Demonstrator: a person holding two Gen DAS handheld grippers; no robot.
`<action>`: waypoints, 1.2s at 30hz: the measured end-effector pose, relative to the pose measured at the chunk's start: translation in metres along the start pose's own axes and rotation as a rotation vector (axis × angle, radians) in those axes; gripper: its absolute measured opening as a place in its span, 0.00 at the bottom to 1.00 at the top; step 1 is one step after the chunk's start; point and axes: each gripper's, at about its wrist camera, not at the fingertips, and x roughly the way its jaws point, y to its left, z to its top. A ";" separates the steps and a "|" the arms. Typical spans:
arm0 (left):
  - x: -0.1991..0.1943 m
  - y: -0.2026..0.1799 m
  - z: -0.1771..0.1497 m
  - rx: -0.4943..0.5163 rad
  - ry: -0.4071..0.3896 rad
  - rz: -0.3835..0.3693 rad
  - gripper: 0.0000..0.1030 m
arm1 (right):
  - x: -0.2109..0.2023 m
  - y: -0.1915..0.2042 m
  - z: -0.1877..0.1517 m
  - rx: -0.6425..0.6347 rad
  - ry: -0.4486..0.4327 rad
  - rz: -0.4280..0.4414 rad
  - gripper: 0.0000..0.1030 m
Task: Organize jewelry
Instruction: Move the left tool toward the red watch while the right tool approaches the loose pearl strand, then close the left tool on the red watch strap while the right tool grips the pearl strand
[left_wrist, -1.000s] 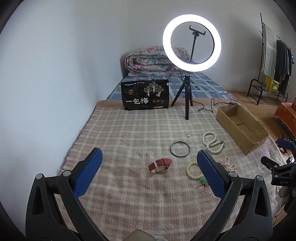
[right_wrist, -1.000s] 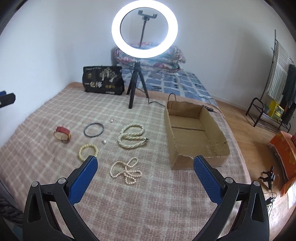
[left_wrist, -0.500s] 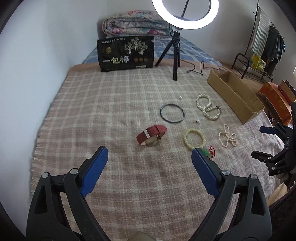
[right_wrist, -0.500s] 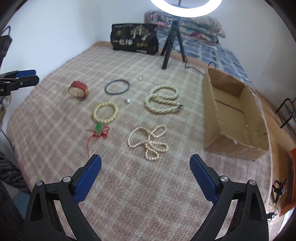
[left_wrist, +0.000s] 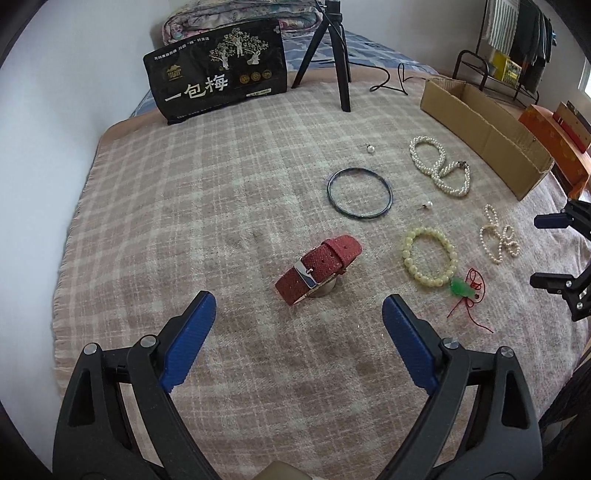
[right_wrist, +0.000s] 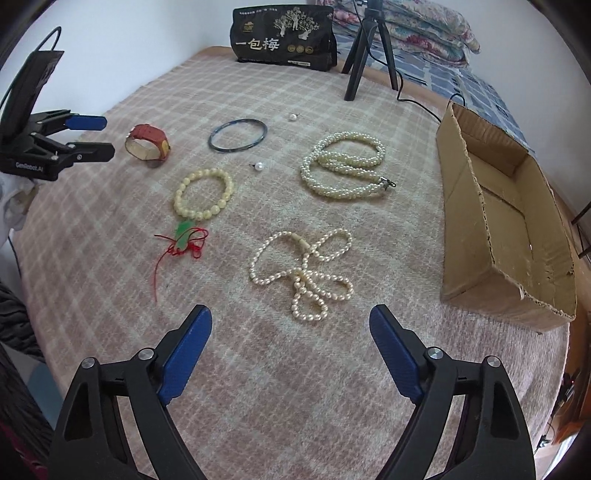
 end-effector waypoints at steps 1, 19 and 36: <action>0.003 0.000 0.001 0.008 0.004 0.004 0.91 | 0.003 -0.001 0.002 0.002 0.004 -0.002 0.84; 0.036 -0.002 0.016 0.097 0.018 0.024 0.84 | 0.042 -0.010 0.015 -0.041 0.049 0.012 0.74; 0.032 -0.001 0.013 0.086 0.057 -0.021 0.19 | 0.045 -0.011 0.018 -0.036 0.054 0.034 0.57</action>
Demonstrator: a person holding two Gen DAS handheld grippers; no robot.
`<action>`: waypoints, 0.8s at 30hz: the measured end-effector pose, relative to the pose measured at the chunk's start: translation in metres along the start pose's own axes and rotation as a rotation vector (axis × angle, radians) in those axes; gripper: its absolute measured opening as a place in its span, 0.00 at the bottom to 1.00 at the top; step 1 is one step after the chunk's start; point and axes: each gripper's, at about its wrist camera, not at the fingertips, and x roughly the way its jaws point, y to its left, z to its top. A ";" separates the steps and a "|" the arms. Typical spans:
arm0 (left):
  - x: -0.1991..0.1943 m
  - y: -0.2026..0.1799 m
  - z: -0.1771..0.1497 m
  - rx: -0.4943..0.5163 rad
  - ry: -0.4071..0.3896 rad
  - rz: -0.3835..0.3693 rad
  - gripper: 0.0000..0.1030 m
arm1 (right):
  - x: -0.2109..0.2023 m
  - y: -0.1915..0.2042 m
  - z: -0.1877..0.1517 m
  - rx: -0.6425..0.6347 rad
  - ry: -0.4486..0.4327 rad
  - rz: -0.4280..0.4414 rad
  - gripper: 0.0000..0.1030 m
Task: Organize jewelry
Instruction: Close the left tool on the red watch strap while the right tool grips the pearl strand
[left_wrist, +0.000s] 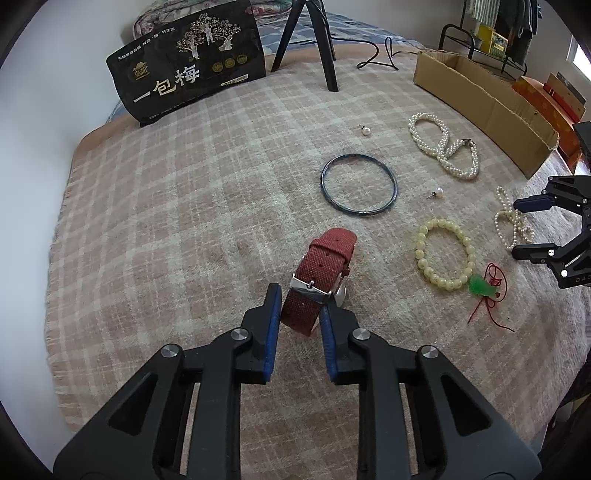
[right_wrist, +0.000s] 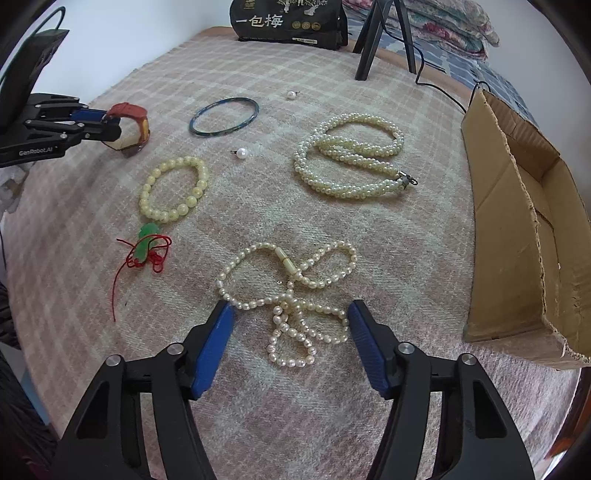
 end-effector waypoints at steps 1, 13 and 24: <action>0.000 0.001 0.000 -0.004 -0.001 0.001 0.18 | 0.000 0.000 0.000 0.004 0.001 -0.002 0.55; -0.009 -0.002 0.000 -0.033 -0.037 0.025 0.09 | -0.007 -0.006 0.000 0.063 -0.005 0.028 0.05; -0.031 -0.001 0.007 -0.066 -0.102 0.035 0.09 | -0.047 0.000 0.003 0.059 -0.113 0.037 0.03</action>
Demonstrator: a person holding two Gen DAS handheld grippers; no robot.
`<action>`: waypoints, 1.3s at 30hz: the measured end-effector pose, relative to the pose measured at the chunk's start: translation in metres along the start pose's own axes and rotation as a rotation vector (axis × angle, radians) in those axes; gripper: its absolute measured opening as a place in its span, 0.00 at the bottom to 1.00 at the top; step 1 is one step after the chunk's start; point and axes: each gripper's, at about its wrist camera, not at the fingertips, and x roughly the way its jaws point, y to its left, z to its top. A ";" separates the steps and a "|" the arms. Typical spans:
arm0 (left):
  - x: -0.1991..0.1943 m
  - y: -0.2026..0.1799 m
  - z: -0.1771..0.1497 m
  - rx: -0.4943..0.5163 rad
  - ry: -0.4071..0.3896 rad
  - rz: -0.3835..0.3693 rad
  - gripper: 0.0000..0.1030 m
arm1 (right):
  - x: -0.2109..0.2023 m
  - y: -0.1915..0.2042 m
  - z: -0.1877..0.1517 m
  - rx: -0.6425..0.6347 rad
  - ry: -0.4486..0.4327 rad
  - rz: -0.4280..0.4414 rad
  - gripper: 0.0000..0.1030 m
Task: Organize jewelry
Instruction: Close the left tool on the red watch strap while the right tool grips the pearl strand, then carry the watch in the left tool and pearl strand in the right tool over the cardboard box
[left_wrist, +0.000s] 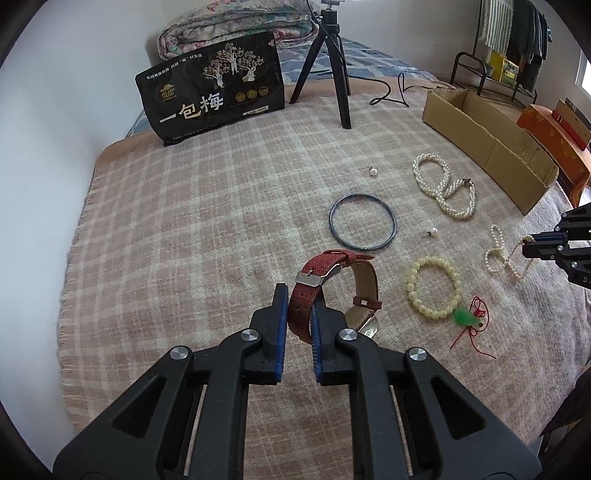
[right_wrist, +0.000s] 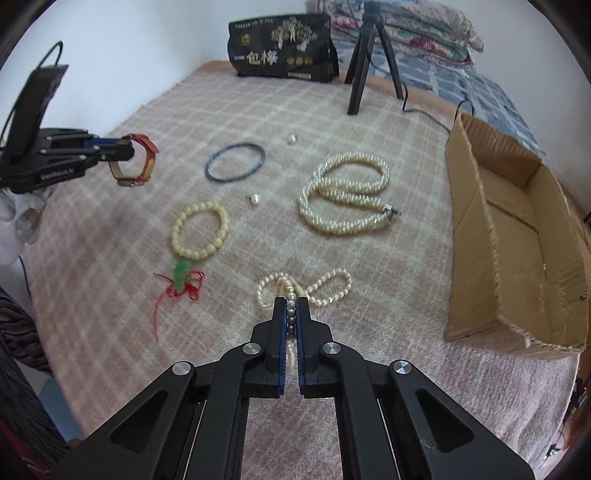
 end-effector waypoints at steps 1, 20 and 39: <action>-0.003 -0.001 0.002 -0.001 -0.008 -0.001 0.09 | -0.005 0.000 0.002 0.003 -0.014 0.001 0.03; -0.040 -0.039 0.035 0.019 -0.131 -0.052 0.09 | -0.107 -0.019 0.043 0.063 -0.302 -0.007 0.03; -0.043 -0.125 0.124 0.106 -0.247 -0.161 0.08 | -0.154 -0.111 0.038 0.241 -0.396 -0.222 0.03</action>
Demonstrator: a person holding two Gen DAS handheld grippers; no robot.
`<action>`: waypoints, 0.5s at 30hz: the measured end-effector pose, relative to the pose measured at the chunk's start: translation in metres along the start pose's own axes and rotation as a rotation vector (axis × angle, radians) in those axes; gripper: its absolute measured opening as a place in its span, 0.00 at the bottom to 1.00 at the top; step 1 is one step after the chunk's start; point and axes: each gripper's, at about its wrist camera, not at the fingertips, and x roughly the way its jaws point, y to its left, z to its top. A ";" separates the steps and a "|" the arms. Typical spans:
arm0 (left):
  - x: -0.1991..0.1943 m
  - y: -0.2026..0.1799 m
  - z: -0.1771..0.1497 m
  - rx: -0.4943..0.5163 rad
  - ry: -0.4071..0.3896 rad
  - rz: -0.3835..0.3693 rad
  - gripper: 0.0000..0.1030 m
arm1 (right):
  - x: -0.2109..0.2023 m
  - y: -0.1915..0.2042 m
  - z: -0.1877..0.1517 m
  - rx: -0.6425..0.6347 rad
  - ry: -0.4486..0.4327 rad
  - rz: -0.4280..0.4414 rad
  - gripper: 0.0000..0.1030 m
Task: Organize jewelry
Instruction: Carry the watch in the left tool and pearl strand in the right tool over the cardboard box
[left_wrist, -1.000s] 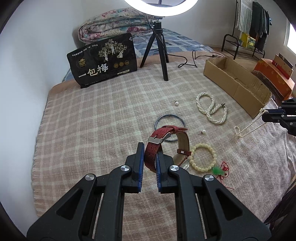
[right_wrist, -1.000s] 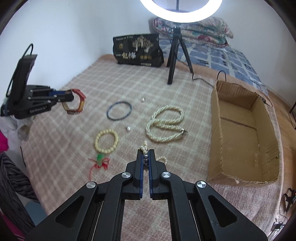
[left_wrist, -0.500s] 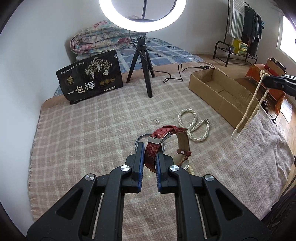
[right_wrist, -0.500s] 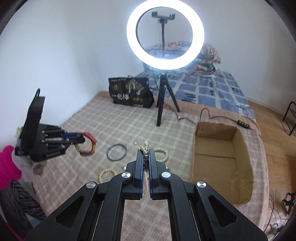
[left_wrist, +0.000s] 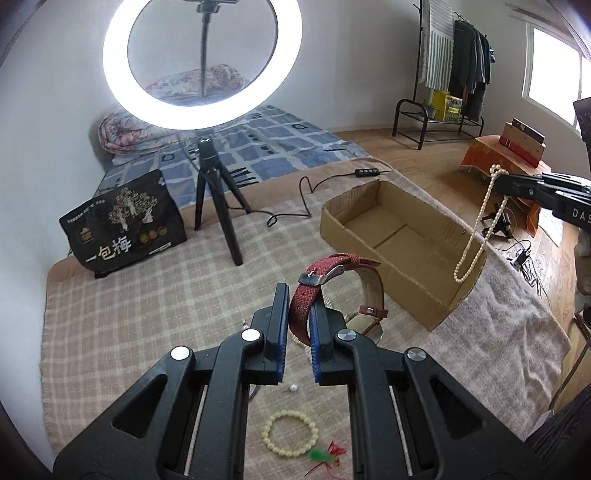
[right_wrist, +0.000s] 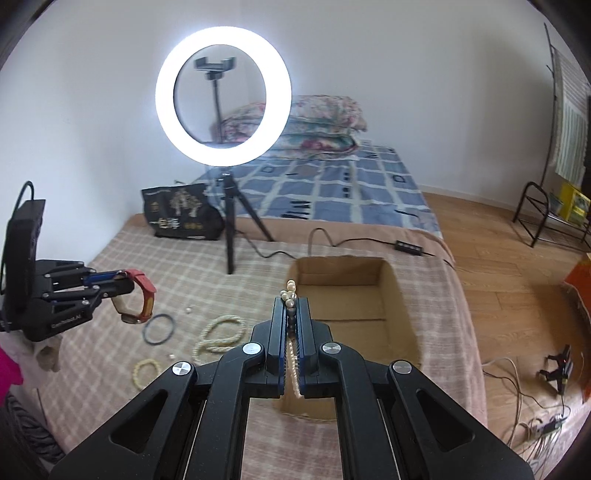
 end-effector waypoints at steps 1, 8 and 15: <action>0.005 -0.005 0.006 0.001 -0.004 -0.009 0.08 | 0.001 -0.006 -0.001 0.011 0.000 -0.006 0.03; 0.044 -0.042 0.043 0.019 -0.006 -0.047 0.08 | 0.010 -0.035 -0.007 0.047 0.031 -0.028 0.03; 0.093 -0.071 0.063 0.034 0.031 -0.071 0.08 | 0.030 -0.057 -0.017 0.077 0.084 -0.020 0.03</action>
